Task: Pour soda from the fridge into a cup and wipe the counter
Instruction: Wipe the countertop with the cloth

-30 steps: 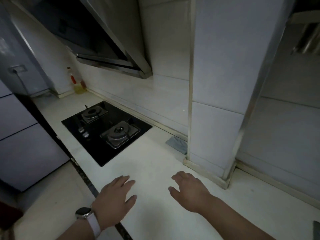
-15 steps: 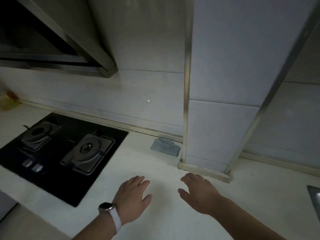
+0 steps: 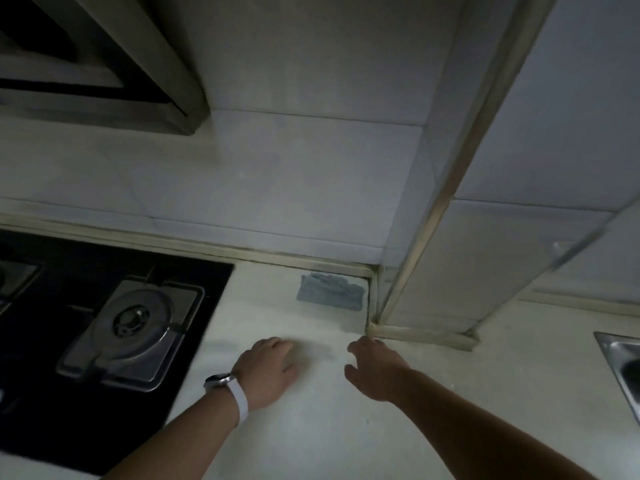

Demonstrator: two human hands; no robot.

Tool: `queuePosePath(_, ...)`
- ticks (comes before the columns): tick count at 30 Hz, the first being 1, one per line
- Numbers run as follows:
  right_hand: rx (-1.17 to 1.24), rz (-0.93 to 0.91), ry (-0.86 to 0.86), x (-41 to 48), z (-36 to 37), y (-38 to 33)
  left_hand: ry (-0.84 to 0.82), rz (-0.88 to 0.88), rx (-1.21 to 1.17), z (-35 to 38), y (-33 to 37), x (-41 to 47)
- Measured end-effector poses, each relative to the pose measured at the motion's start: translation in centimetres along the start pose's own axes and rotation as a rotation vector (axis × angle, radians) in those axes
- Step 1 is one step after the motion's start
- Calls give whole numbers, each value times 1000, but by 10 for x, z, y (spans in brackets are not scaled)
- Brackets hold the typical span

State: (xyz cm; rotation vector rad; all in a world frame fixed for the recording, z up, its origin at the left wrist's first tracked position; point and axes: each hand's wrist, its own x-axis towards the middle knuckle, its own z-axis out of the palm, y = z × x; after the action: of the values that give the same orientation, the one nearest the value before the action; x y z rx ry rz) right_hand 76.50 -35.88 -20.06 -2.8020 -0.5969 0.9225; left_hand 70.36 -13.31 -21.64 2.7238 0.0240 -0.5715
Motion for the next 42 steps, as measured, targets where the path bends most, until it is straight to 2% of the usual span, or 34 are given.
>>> queuePosePath(4,15,36,58,27,-13,-8,11,56,-80,-9,-8,44)
queuePosePath(8,71,82,125,64,-25,-9,76,114,-57,-9,-4,87)
queuePosePath(12,93,101,49,102,-23,-9,169,235,32,5,-3,123)
queuePosePath(15,-22,72,53,125,-17,-8,178,217,48,22,-6,143)
queuePosePath(21,-161,16,275,155,-9,3,234,213,47,37,-17,173)
queuePosePath(27,-159,-5,315,174,-9,12,240,234,44,31,-19,192)
queuePosePath(32,-133,33,288,170,-10,8,274,246,18,24,-13,189)
queuePosePath(39,-111,50,108,135,4,4,216,237,24,47,-13,143)
queuePosePath(42,-103,21,142,107,19,0,200,239,18,60,-13,113)
